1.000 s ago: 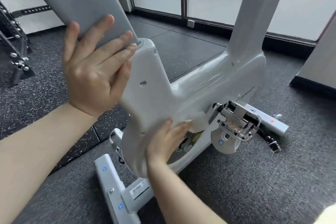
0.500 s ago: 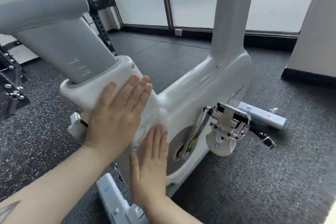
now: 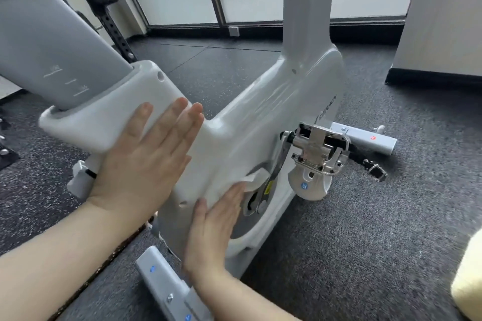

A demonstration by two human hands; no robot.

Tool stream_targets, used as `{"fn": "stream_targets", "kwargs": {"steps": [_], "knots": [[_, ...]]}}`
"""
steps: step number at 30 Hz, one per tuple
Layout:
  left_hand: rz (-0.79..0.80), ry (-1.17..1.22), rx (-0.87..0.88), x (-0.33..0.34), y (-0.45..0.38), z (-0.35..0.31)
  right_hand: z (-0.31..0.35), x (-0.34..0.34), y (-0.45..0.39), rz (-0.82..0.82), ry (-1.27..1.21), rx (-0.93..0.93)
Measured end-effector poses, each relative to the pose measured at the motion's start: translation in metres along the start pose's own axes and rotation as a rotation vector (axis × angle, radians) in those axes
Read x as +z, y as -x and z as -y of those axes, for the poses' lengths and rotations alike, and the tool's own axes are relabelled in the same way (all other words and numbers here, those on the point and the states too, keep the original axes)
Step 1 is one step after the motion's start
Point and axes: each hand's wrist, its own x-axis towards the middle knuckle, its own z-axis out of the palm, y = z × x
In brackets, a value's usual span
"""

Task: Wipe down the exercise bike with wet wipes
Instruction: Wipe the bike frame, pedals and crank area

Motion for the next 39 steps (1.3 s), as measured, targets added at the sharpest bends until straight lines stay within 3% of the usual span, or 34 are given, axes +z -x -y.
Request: {"fn": "stream_targets", "kwargs": {"steps": [4,8,10,12,15,18,21,23,27,30,33,37,39], "knots": [[-0.026,-0.027,0.018,0.001,-0.001,0.001,0.015,-0.006,-0.055,-0.194,-0.112,0.085],[-0.027,-0.098,0.024,0.004,-0.001,-0.006,0.012,0.002,0.024,0.036,0.025,-0.118],[0.065,-0.139,0.087,0.007,-0.004,-0.015,0.000,-0.002,0.029,0.088,0.064,-0.194],[0.223,-0.203,0.198,0.003,-0.007,-0.025,0.003,-0.003,-0.003,-0.021,0.033,-0.163],[0.294,-0.210,0.256,0.004,-0.012,-0.035,0.017,0.000,-0.030,-0.154,-0.090,-0.068],[0.213,-0.113,0.265,0.021,-0.010,-0.047,-0.004,0.013,0.020,-0.062,-0.090,-0.142],[0.073,0.085,0.202,0.033,-0.010,-0.059,-0.046,0.006,0.036,0.047,-0.115,0.094],[0.022,0.097,0.186,0.039,-0.006,-0.063,-0.049,0.001,0.011,-0.007,-0.089,0.170],[0.014,0.149,0.180,0.038,-0.007,-0.064,-0.017,0.003,-0.035,-0.183,-0.218,0.054],[0.010,0.167,0.162,0.039,-0.007,-0.065,-0.025,0.009,0.010,-0.039,-0.244,0.004],[0.016,0.138,0.125,0.039,-0.004,-0.079,-0.068,0.010,0.057,0.075,-0.137,0.185],[0.054,0.156,0.044,0.038,-0.001,-0.096,-0.095,0.007,-0.015,-0.100,-0.361,0.634],[0.040,0.159,0.031,0.038,-0.001,-0.096,-0.104,0.004,-0.046,-0.169,-0.367,0.669]]}}
